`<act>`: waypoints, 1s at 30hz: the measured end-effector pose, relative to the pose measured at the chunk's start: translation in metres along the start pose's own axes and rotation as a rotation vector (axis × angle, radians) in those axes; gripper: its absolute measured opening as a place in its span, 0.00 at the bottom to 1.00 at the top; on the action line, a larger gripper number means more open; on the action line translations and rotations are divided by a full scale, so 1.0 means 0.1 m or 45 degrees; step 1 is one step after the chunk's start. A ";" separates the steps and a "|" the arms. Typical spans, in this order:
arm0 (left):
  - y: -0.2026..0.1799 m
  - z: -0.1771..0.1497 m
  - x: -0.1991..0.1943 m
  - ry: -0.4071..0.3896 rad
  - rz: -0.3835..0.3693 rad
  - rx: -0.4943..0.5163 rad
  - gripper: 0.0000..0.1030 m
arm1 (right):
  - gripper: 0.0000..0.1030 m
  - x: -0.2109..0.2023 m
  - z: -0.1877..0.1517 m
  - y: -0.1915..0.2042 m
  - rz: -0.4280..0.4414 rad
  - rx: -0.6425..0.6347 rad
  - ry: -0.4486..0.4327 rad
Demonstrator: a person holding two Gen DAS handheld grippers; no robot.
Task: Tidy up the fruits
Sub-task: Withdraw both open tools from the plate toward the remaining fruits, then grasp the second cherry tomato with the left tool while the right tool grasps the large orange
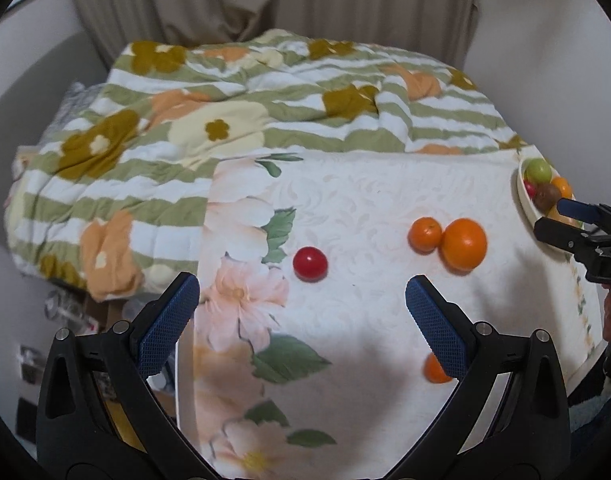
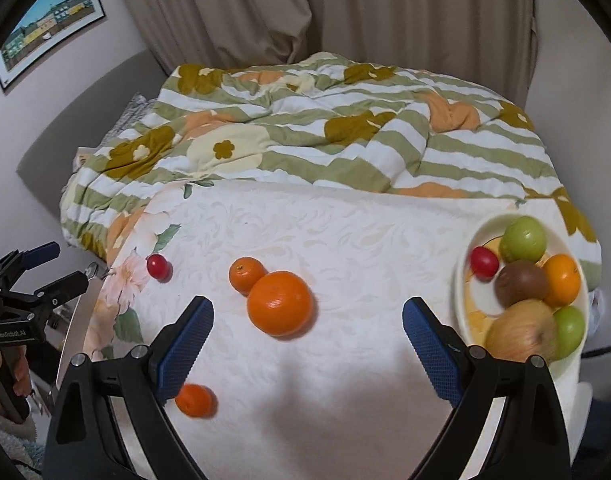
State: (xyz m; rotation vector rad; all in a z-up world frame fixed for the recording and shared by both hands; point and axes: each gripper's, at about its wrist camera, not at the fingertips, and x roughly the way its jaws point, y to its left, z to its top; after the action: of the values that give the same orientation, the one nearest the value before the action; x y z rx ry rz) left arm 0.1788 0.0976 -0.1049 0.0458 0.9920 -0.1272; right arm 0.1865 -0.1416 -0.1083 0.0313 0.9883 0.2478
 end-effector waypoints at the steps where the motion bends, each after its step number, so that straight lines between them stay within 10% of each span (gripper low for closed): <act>1: 0.03 0.01 0.05 0.005 -0.012 0.011 1.00 | 0.92 0.03 0.00 0.02 -0.007 0.007 0.002; 10: 0.12 0.08 0.59 0.073 -0.130 0.170 0.92 | 0.92 0.38 -0.11 0.21 -0.104 0.065 0.025; 21: -0.03 -0.02 1.09 0.174 -0.137 0.304 0.47 | 0.92 0.66 -0.19 0.25 -0.141 0.030 0.066; 30: -0.10 -0.01 1.16 0.193 -0.112 0.343 0.40 | 0.88 0.82 -0.18 0.29 -0.105 -0.017 0.084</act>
State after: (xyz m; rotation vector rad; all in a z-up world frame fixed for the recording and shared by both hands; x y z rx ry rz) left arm 0.2396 0.0775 -0.2027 0.2613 1.1230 -0.3419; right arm 0.2093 -0.0970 -0.1815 -0.0302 1.0507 0.1806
